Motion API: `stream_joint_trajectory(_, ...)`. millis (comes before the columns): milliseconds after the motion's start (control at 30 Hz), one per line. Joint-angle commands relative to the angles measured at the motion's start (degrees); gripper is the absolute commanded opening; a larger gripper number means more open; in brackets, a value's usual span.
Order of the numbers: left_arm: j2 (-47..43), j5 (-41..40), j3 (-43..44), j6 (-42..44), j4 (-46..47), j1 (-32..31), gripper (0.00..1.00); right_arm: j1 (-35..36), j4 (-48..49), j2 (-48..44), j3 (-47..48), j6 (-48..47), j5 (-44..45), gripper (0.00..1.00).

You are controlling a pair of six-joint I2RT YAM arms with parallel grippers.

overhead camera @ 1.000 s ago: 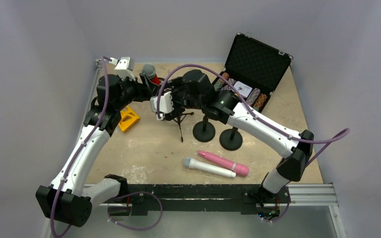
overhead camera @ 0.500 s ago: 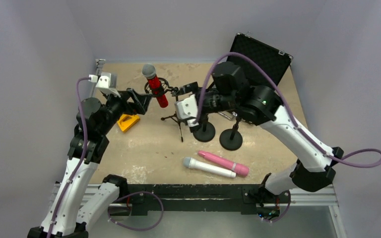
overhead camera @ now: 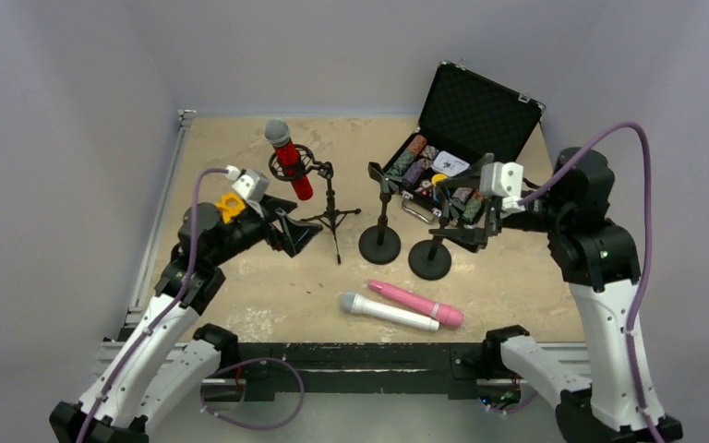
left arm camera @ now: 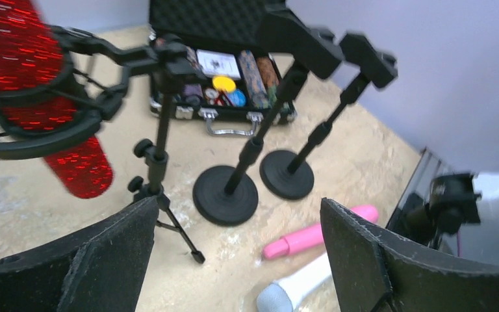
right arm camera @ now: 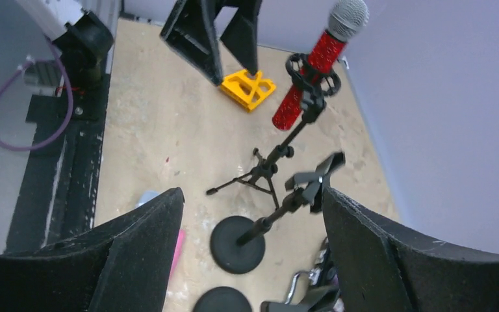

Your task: Attach the microphones to the stand

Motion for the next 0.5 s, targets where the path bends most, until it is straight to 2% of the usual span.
stream_joint_trajectory(0,6.58,-6.68,3.23,9.86,0.37,-10.2,0.97,-14.07,14.6,-8.46,-14.13,17.11,-13.34,0.82)
stream_joint_trajectory(100,10.4,-14.73,3.03,11.68,2.41,-12.59,0.97,-20.78,21.6,-11.68,-21.33,22.97,-16.27,0.83)
stream_joint_trajectory(200,13.83,-20.31,0.58,12.09,10.7,-12.64,0.96,-24.84,26.89,-12.7,-25.84,26.36,-16.52,0.83)
stream_joint_trajectory(367,20.6,-23.45,-2.32,14.63,27.6,-12.9,0.9,-31.35,37.71,-12.23,-32.82,33.92,-20.64,0.83)
stream_joint_trajectory(467,24.88,-25.62,-1.9,15.24,33.19,-13.16,0.87,-34.62,44.34,-12.0,-36.59,38.11,-22.7,0.83)
